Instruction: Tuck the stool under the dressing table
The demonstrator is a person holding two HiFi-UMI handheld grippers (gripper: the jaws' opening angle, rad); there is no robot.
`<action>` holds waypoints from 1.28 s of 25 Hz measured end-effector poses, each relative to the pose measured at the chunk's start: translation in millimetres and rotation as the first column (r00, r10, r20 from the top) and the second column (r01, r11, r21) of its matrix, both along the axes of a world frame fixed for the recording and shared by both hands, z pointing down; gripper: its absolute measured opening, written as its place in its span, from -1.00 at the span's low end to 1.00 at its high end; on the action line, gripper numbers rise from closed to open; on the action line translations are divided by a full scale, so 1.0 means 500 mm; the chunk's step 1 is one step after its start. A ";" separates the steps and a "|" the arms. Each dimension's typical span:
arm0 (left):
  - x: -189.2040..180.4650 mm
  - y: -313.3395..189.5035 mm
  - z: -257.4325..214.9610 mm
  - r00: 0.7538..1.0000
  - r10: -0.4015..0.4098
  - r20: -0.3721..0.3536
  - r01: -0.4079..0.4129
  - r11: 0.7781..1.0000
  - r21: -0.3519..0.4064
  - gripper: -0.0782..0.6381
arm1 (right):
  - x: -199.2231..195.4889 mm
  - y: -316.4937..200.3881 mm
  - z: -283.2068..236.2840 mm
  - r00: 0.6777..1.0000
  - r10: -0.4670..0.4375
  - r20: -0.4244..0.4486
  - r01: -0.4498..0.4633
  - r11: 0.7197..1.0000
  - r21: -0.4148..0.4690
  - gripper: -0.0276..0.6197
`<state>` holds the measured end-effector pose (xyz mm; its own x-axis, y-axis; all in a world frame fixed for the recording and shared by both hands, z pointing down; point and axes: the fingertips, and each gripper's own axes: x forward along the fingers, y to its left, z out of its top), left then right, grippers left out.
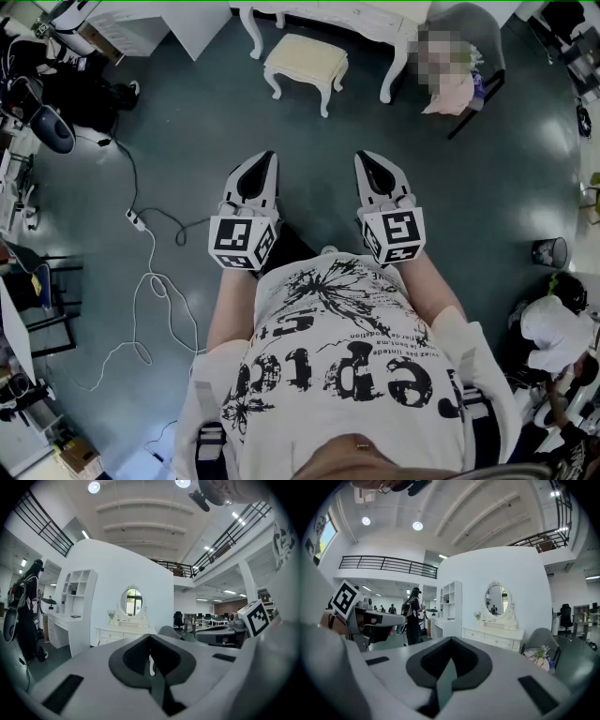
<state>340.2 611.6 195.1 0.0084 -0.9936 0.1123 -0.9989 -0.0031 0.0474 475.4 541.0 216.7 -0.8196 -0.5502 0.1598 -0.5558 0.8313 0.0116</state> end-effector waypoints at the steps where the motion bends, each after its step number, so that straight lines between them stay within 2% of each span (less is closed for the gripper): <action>1: 0.000 -0.001 0.001 1.000 0.002 0.000 -0.002 1.000 0.000 -0.73 | -0.001 -0.001 0.001 1.000 0.004 -0.001 -0.004 1.000 0.000 -0.86; 13: -0.012 -0.005 0.007 1.000 0.023 -0.015 -0.023 1.000 -0.013 -0.73 | -0.017 0.000 0.012 1.000 0.017 -0.009 -0.018 1.000 -0.025 -0.86; 19: -0.066 -0.013 0.028 0.999 0.012 -0.032 -0.013 0.999 -0.043 -0.73 | -0.063 -0.013 0.036 0.999 0.024 -0.022 -0.025 0.998 -0.052 -0.86; 24: -0.156 -0.049 0.058 0.998 -0.020 -0.055 0.016 0.997 -0.075 -0.73 | -0.152 -0.055 0.077 0.999 0.001 -0.042 -0.005 0.996 -0.086 -0.86; 29: -0.296 -0.128 0.094 0.996 -0.037 -0.075 0.029 0.994 -0.107 -0.73 | -0.288 -0.134 0.111 0.998 -0.001 -0.064 -0.005 0.994 -0.106 -0.86; 32: -0.382 -0.191 0.108 0.997 -0.018 -0.079 0.009 0.993 -0.118 -0.73 | -0.378 -0.192 0.116 0.997 0.004 -0.076 -0.012 0.994 -0.107 -0.86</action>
<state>149.0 516.0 249.3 0.0083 -0.9737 0.2276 -0.9919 0.0209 0.1257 286.4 445.2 274.9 -0.7984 -0.5335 0.2791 -0.5637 0.8253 -0.0351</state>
